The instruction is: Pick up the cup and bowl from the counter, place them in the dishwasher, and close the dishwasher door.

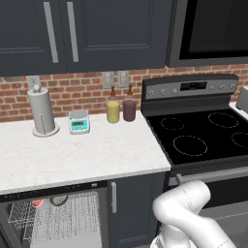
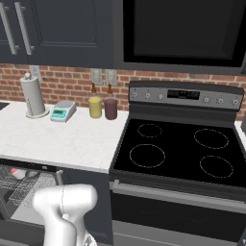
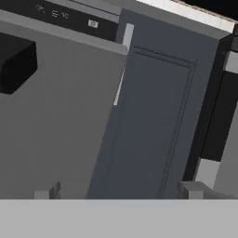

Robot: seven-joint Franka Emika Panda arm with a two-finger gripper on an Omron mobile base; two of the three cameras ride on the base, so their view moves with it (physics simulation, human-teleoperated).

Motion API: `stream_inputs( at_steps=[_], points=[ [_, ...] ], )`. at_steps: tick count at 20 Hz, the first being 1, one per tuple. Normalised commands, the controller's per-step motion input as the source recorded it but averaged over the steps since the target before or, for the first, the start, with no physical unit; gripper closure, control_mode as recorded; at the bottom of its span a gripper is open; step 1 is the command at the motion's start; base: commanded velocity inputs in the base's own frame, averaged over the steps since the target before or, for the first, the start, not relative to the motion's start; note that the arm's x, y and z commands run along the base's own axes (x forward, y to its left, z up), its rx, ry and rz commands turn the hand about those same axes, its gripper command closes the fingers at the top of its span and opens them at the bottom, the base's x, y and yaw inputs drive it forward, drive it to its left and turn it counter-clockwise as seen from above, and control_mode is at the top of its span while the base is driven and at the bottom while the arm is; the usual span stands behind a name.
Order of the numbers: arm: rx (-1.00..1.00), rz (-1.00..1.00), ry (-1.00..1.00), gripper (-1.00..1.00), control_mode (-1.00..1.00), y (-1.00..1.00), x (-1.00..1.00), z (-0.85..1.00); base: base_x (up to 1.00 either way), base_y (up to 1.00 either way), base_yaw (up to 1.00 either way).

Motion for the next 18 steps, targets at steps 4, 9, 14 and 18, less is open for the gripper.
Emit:
stream_inputs(
  at_steps=[4, 9, 14, 18],
  points=[
    [-0.01, 0.00, -0.16, -1.00, -1.00, 0.41, 0.24, -0.12, 0.00, 0.00, 0.00],
    [0.00, -0.12, -0.02, -1.00, -1.00, 0.83, -0.67, -0.31, 0.00, 0.00, 0.00],
    [0.00, -0.20, -0.01, -1.00, -1.00, 0.69, -0.72, -0.32, 0.00, 0.00, 0.00],
    [0.00, -0.17, -0.20, -1.00, -1.00, 0.94, 0.19, -0.08, 0.00, 0.00, 0.00]
  ],
)
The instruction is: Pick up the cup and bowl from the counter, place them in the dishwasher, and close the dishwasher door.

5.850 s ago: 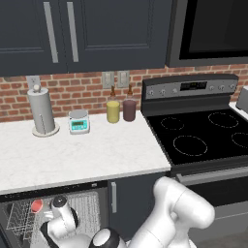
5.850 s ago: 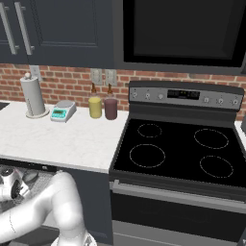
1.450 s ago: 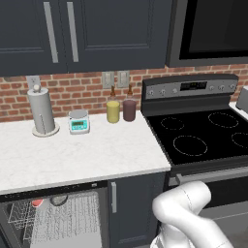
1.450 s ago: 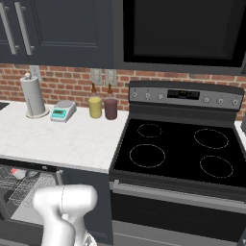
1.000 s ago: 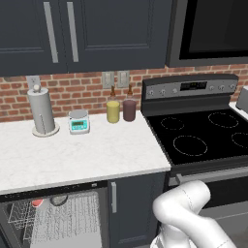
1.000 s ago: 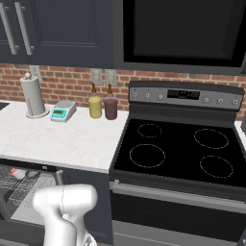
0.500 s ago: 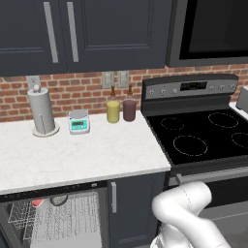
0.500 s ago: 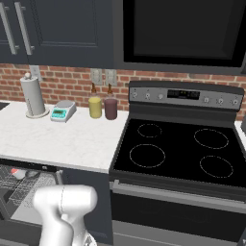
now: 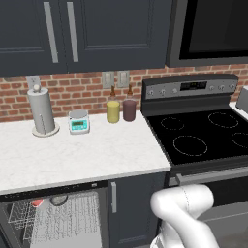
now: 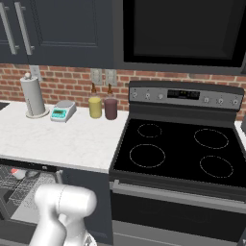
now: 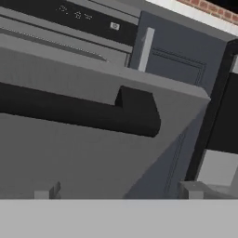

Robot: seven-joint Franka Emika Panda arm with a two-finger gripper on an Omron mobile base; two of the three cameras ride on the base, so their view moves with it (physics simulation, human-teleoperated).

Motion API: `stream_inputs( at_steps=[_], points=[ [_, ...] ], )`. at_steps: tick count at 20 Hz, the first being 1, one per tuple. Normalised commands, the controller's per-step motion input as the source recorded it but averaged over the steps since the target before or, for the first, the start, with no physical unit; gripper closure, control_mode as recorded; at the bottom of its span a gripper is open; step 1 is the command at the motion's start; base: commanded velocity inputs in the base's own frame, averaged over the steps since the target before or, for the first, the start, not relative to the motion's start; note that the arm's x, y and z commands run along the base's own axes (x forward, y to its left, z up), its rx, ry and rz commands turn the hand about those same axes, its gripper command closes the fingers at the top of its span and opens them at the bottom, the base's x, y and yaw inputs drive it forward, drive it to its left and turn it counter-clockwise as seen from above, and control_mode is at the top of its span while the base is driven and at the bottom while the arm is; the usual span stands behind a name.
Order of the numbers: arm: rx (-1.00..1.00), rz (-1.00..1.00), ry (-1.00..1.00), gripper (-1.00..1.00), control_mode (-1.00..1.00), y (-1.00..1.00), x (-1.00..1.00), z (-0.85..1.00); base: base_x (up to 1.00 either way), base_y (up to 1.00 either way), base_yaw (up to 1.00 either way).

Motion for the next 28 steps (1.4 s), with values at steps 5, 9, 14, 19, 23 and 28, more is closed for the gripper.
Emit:
stream_inputs(
  at_steps=[5, 9, 14, 19, 23, 28],
  points=[
    [-0.06, -0.14, -0.32, -1.00, -1.00, 0.99, 0.49, 0.00, 0.00, 0.00, 0.00],
    [-0.06, -0.15, -0.25, -1.00, -1.00, 0.96, 0.47, -0.01, 0.00, 0.00, 0.00],
    [0.00, -0.10, -0.14, -1.00, -1.00, 0.32, 0.65, -0.30, 0.00, 0.00, 0.00],
    [0.00, -0.07, -0.21, -1.00, -1.00, 0.00, 0.97, -0.17, 0.00, 0.00, 0.00],
    [0.00, -0.11, -0.15, -1.00, -1.00, 0.00, 1.00, 0.00, 0.00, 0.00, 0.00],
    [0.00, -0.11, -0.03, -1.00, -1.00, 0.00, 1.00, 0.00, 0.00, 0.00, 0.00]
  ],
)
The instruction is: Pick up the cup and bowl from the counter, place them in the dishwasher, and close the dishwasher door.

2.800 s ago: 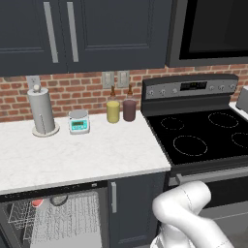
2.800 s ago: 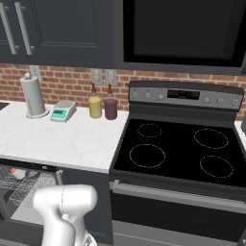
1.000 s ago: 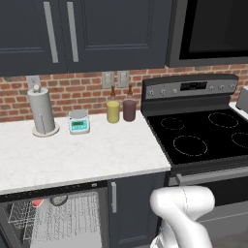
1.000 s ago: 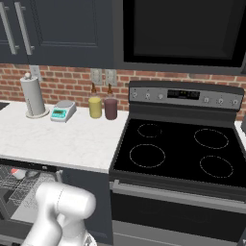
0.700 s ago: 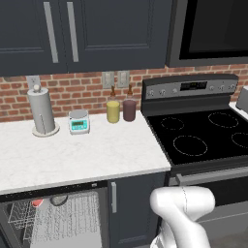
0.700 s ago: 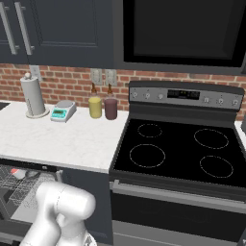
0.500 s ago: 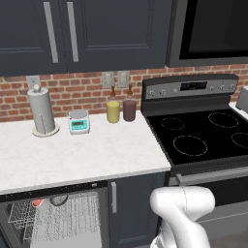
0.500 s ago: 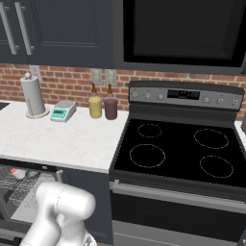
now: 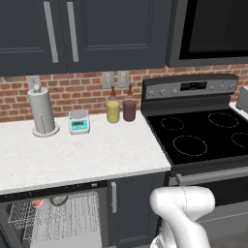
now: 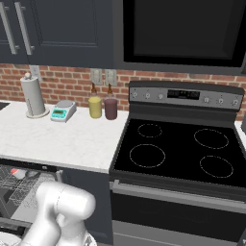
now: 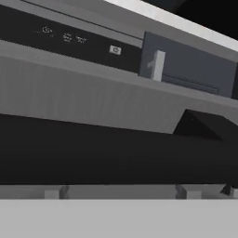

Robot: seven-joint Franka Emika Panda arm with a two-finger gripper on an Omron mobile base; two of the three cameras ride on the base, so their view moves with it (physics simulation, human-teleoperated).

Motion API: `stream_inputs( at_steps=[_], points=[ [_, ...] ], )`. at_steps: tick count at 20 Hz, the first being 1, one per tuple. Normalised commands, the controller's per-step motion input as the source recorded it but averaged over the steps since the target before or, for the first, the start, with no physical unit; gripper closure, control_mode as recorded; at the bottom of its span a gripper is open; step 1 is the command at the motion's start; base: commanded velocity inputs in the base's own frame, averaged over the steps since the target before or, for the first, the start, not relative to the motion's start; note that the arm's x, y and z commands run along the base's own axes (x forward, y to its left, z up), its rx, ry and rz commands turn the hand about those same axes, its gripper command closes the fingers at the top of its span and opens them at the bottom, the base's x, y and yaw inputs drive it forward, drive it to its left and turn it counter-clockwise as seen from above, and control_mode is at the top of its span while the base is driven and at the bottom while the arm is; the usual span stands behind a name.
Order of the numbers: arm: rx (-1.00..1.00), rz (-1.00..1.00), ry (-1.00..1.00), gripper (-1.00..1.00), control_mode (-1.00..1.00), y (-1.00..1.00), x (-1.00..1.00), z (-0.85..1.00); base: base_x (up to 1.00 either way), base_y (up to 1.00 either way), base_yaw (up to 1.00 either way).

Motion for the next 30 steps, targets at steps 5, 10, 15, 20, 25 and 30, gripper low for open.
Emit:
stream_inputs(
  at_steps=[5, 10, 15, 20, 25, 30],
  points=[
    [0.01, -0.09, -0.02, -1.00, -1.00, 0.00, 1.00, -0.07, 0.00, 0.00, 0.00],
    [0.01, -0.10, -0.03, -1.00, -1.00, 0.00, 1.00, -0.07, 0.00, 0.00, 0.00],
    [0.06, -0.08, -0.04, -1.00, -1.00, -0.06, 1.00, -0.10, 0.00, 0.00, 0.00],
    [0.09, -0.05, -0.05, -1.00, -1.00, -0.24, 1.00, -0.22, 0.00, 0.00, 0.00],
    [0.05, 0.00, -0.07, -1.00, -1.00, -0.20, 0.93, -0.24, 0.00, 0.00, 0.00],
    [0.00, 0.00, -0.02, -1.00, -1.00, 0.00, 0.50, -0.20, 0.00, 0.00, 0.00]
  ],
)
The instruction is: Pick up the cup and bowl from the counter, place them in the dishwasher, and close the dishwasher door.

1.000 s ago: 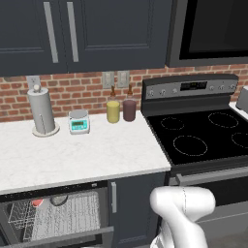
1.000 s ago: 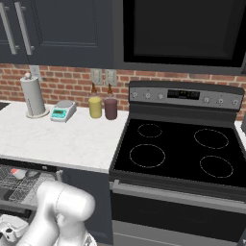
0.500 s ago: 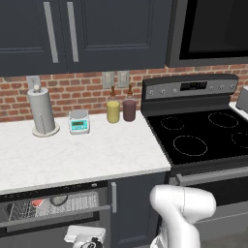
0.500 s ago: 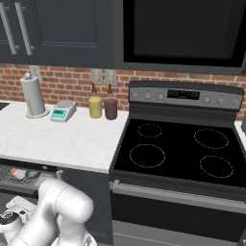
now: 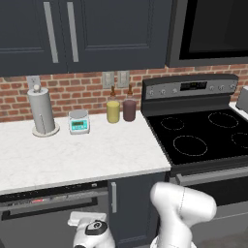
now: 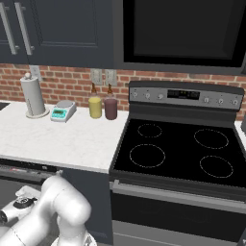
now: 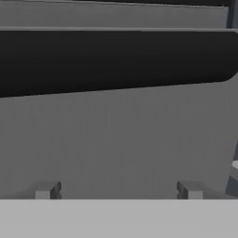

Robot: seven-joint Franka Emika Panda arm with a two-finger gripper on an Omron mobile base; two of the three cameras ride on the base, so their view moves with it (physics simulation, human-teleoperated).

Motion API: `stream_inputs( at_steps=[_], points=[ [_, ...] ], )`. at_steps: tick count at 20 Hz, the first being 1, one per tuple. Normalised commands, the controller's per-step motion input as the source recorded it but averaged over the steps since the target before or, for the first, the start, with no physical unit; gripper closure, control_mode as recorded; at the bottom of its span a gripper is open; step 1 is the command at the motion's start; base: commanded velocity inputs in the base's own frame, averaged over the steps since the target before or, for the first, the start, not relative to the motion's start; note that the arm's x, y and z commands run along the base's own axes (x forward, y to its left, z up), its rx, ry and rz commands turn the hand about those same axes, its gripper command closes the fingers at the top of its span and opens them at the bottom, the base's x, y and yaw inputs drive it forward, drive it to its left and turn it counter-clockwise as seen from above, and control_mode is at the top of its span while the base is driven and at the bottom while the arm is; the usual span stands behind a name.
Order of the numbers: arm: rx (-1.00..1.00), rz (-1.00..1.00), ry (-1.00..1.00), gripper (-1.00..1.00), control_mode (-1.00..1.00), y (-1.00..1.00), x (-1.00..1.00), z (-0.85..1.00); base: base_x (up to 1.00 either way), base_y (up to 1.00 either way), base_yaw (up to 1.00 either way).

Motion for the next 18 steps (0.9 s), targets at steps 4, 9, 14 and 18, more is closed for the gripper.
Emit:
stream_inputs(
  at_steps=[4, 9, 14, 18],
  points=[
    [0.00, 0.00, -0.01, -1.00, -1.00, 0.00, 0.37, -0.19, 0.00, 0.00, 0.00],
    [0.00, 0.00, -0.01, -1.00, -1.00, 0.00, 0.43, -0.26, 0.00, 0.00, 0.00],
    [0.00, 0.00, -0.03, -1.00, -1.00, -0.01, 0.78, -0.30, 0.00, 0.00, 0.00],
    [0.00, 0.00, -0.02, -1.00, -1.00, 0.00, 0.67, -0.29, 0.00, 0.00, 0.00]
  ],
)
